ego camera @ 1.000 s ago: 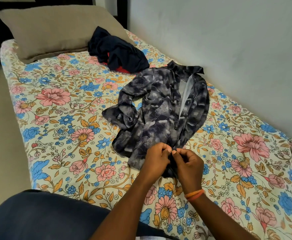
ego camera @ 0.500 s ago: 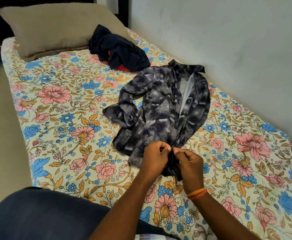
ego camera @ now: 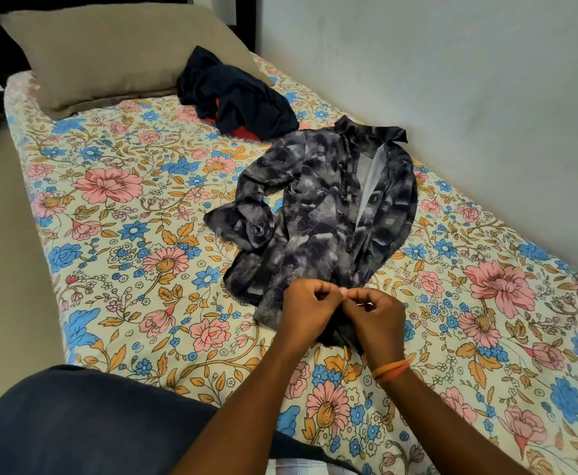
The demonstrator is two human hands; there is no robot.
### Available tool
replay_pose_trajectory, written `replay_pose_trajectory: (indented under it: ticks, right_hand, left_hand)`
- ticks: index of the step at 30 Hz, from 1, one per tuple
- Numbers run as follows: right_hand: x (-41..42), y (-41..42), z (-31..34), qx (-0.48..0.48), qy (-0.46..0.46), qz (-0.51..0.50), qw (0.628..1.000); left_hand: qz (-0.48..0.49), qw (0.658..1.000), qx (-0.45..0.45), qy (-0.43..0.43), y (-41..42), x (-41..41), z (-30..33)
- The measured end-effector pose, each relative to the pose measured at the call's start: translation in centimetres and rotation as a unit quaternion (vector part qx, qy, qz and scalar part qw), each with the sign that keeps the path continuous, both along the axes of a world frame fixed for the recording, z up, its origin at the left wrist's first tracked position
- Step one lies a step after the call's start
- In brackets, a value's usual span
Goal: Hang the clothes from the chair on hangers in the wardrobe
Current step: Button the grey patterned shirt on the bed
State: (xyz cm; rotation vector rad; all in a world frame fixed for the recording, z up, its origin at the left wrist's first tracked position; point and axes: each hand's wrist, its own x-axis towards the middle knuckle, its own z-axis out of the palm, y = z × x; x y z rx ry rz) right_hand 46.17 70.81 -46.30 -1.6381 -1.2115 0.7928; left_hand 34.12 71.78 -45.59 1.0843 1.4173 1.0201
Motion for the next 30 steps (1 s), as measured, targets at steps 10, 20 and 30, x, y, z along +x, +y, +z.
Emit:
replay_pose_trajectory:
  ticks: [10,20,30]
  right_hand:
    - [0.2,-0.2,-0.3,-0.004,0.054,0.014,0.998]
    - [0.1,-0.5,0.2,-0.019,0.095,0.027,0.995]
    - [1.4,1.0,0.8,-0.029,0.108,-0.026,0.993]
  left_hand:
    - [0.053,0.985,-0.095,-0.137,0.1,0.0,0.6]
    - [0.060,0.995,-0.068,-0.045,0.2,0.6,0.2]
    - [-0.024,0.964,0.070,0.255,-0.4,0.9,0.4]
